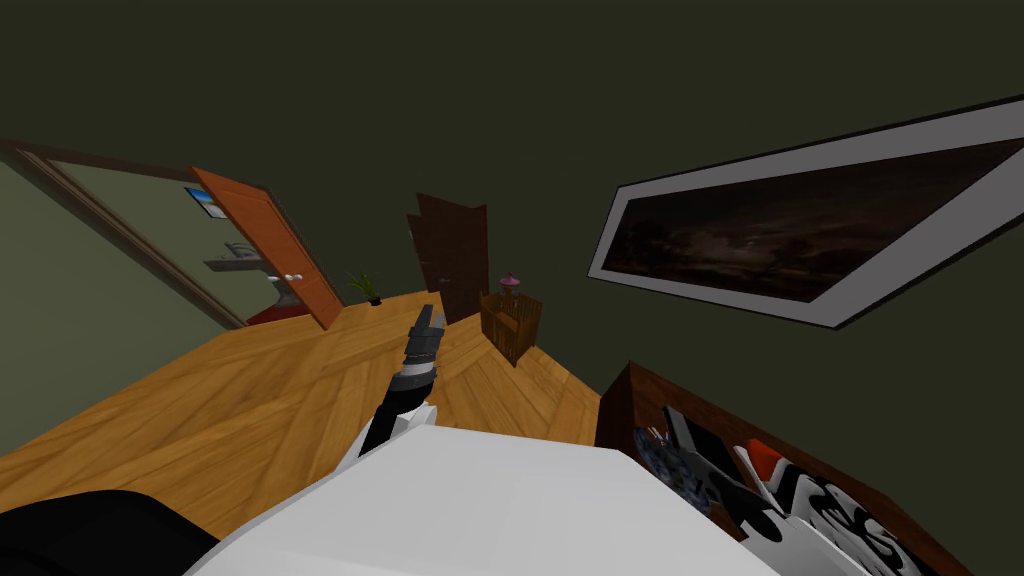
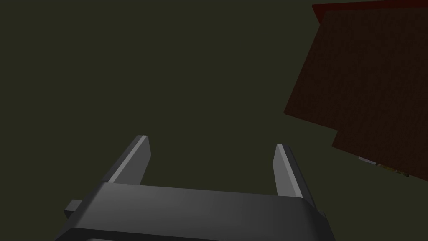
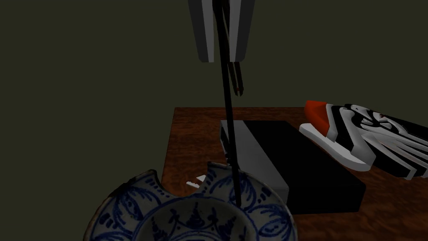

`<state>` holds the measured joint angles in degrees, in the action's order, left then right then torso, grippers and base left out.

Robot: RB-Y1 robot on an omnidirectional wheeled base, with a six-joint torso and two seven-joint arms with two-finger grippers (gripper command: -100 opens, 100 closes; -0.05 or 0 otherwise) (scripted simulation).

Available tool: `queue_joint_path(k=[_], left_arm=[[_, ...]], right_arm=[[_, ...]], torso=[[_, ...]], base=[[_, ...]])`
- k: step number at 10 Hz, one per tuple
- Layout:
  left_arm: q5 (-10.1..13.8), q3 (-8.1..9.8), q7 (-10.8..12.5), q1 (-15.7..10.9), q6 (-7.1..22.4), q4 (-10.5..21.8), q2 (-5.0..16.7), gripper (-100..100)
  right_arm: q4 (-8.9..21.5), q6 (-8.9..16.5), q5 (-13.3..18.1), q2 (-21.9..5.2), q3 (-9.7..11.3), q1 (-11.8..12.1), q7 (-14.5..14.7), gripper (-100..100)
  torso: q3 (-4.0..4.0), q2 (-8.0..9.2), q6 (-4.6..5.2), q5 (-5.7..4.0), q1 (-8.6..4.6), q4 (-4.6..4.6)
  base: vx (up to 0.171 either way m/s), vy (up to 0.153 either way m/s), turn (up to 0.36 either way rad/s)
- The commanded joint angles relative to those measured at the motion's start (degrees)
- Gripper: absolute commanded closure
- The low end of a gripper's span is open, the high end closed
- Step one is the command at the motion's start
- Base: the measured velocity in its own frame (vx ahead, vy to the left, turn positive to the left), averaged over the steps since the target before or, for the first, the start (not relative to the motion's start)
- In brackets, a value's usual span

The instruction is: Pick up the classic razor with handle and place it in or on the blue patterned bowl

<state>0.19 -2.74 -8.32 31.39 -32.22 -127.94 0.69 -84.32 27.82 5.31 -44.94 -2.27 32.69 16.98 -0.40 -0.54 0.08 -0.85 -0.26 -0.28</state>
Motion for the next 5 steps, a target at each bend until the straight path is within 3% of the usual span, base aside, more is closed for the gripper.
queue_joint_path(k=[1,2,5], left_arm=[[0.0,0.00,0.0,0.0,0.0,0.0,0.0,0],[0.0,0.00,0.0,0.0,0.0,0.0,0.0,0],[0.0,0.00,0.0,0.0,0.0,0.0,0.0,0]], right_arm=[[0.0,0.0,0.0,0.0,0.0,0.0,0.0,100],[-0.2,0.1,0.1,-0.1,-0.1,-0.1,-0.1,-100],[-0.2,0.1,0.1,-0.1,-0.1,-0.1,-0.1,-100]], torso=[[0.00,0.00,0.00,0.00,0.00,0.00],[0.08,0.17,0.09,-0.06,-0.05,0.00],[0.21,0.39,0.11,-0.07,-0.10,0.05]], base=[[0.036,0.000,0.019],[0.009,0.001,0.003],[0.000,0.000,0.000]])
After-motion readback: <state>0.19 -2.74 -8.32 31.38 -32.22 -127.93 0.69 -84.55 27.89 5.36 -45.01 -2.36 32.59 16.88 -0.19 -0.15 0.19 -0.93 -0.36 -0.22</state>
